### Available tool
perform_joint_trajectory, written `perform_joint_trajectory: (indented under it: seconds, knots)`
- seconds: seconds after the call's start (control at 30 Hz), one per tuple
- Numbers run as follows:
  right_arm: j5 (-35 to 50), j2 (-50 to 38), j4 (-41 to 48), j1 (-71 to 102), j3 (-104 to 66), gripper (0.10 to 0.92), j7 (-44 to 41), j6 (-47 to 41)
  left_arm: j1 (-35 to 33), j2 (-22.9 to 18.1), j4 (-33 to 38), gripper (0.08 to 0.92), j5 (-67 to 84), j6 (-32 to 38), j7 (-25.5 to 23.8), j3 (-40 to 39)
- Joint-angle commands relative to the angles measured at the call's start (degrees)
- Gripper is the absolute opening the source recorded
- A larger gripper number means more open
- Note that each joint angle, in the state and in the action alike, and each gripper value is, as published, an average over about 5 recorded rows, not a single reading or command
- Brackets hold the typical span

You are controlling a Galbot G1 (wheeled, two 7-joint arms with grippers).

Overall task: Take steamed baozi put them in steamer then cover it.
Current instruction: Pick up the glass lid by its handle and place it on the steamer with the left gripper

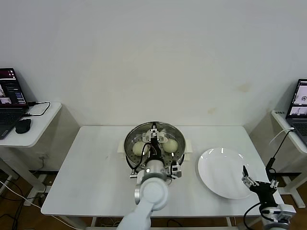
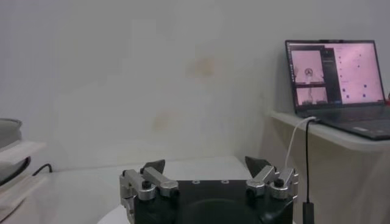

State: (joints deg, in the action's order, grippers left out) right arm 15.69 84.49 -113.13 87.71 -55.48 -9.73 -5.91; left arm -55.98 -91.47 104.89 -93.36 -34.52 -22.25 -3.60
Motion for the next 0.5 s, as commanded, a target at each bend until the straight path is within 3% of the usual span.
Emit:
perform_joint_trajectory:
  seconds: [0.03,0.17,0.3,0.5]
  knots:
    - [0.10,-0.28,-0.01,-0.04,-0.07,0.823,0.06,-0.14,-3.47,0.49,7.54,0.724,-0.98,-0.02,-6.01,-1.71]
    - [0.18,-0.38,-0.20,0.09,-0.04,0.823,0.04,-0.16,-5.27,1.58,8.63,0.806,-1.21,0.00,-6.16,-2.03]
    - [1.36,-1.21,-1.31,0.61,0.70,0.823,0.65,-0.68,-7.77,4.86,14.31,0.821,4.59,0.17,-4.22,0.68]
    - [5.15,-5.89,-5.14,3.46,6.27,0.823,2.58,-1.14,-16.10,15.19,26.36,0.823,34.31,9.99,9.78,18.18]
